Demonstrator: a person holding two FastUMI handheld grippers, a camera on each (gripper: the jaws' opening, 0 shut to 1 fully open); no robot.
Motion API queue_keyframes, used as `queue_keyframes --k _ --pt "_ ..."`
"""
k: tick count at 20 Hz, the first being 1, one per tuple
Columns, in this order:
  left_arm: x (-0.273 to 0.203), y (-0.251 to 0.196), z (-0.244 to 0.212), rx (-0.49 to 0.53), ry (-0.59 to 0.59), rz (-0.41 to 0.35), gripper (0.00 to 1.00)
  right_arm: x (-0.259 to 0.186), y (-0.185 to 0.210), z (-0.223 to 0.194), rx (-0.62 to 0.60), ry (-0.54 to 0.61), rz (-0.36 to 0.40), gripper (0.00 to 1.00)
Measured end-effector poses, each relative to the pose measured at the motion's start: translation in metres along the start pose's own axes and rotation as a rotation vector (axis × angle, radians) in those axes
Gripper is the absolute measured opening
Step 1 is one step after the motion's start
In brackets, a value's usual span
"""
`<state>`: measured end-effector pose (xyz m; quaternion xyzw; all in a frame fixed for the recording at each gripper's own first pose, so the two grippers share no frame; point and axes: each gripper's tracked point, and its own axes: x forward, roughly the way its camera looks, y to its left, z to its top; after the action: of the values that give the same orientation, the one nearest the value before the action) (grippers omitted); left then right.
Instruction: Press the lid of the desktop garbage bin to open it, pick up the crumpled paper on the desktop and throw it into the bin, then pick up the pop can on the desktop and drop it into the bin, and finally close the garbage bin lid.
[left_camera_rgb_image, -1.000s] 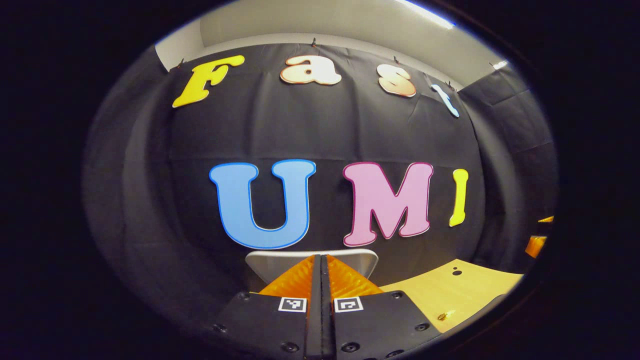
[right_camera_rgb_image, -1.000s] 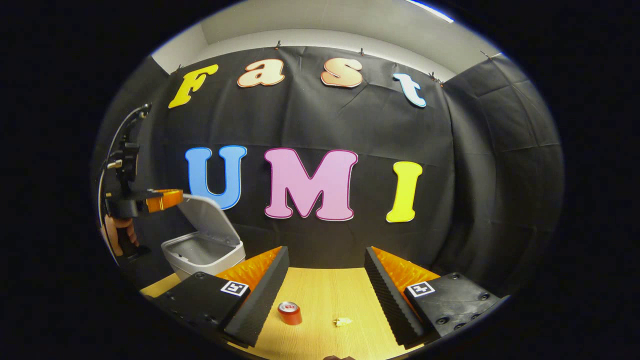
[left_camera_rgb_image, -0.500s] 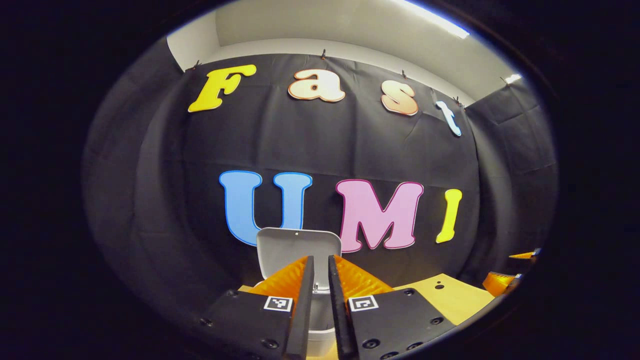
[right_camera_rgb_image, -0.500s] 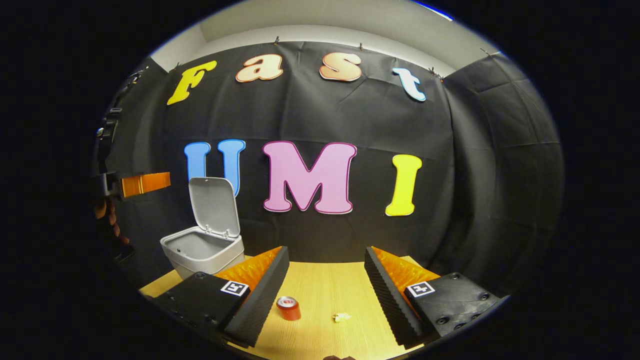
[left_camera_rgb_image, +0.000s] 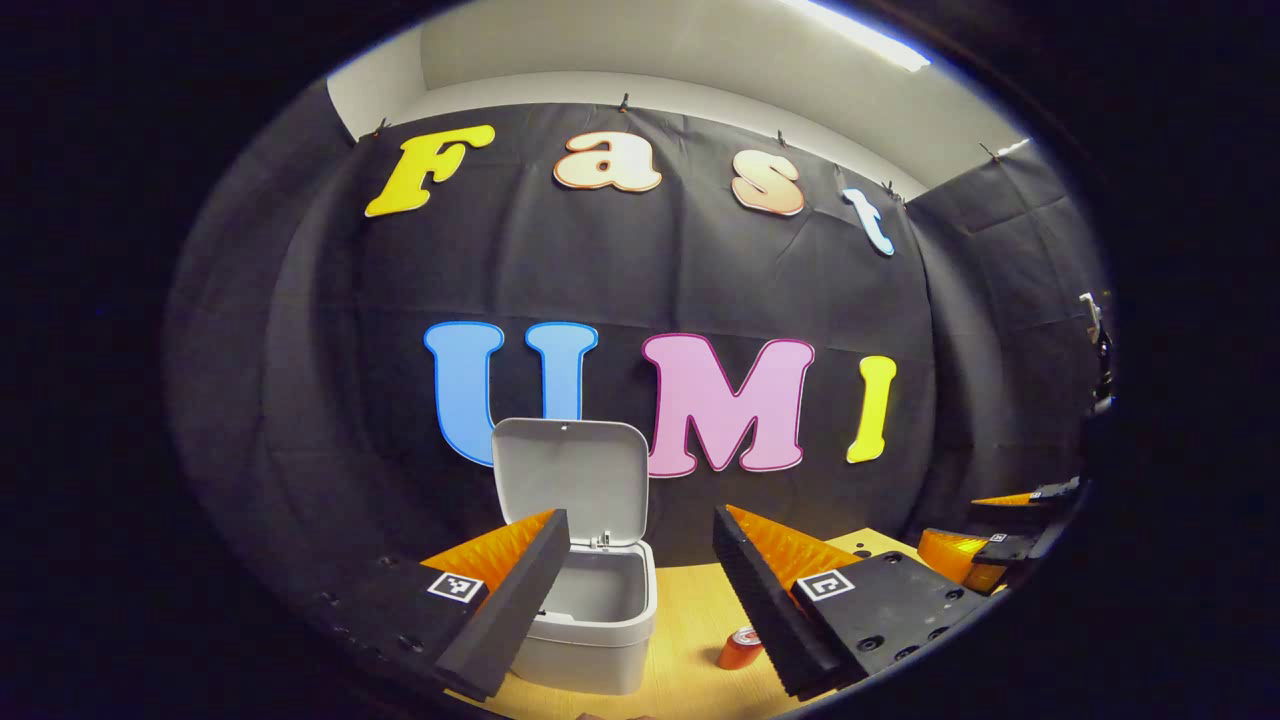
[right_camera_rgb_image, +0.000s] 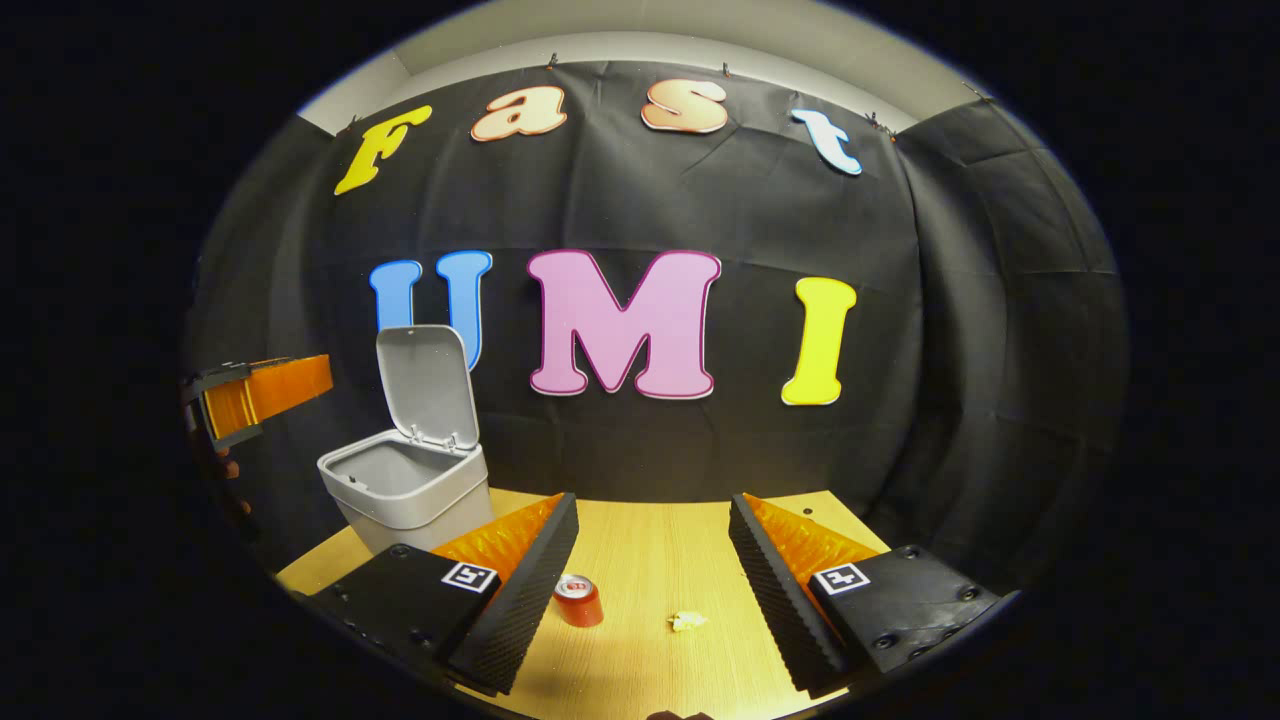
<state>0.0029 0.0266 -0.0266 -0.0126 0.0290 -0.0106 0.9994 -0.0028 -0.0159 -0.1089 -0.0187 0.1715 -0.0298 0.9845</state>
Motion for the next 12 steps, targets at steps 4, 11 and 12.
queue_keyframes --k 4,11,12 --pt "-0.012 -0.020 -0.013 0.032 0.025 -0.019 0.98 0.032 -0.011 -0.057 -0.004 0.204 0.022 0.99" --pt "-0.019 -0.027 -0.045 0.048 0.114 0.025 0.98 0.093 -0.039 -0.165 -0.044 0.535 0.048 0.99" --pt "-0.017 -0.024 -0.049 0.064 0.126 0.037 0.98 0.100 -0.042 -0.180 -0.066 0.574 0.057 0.99"
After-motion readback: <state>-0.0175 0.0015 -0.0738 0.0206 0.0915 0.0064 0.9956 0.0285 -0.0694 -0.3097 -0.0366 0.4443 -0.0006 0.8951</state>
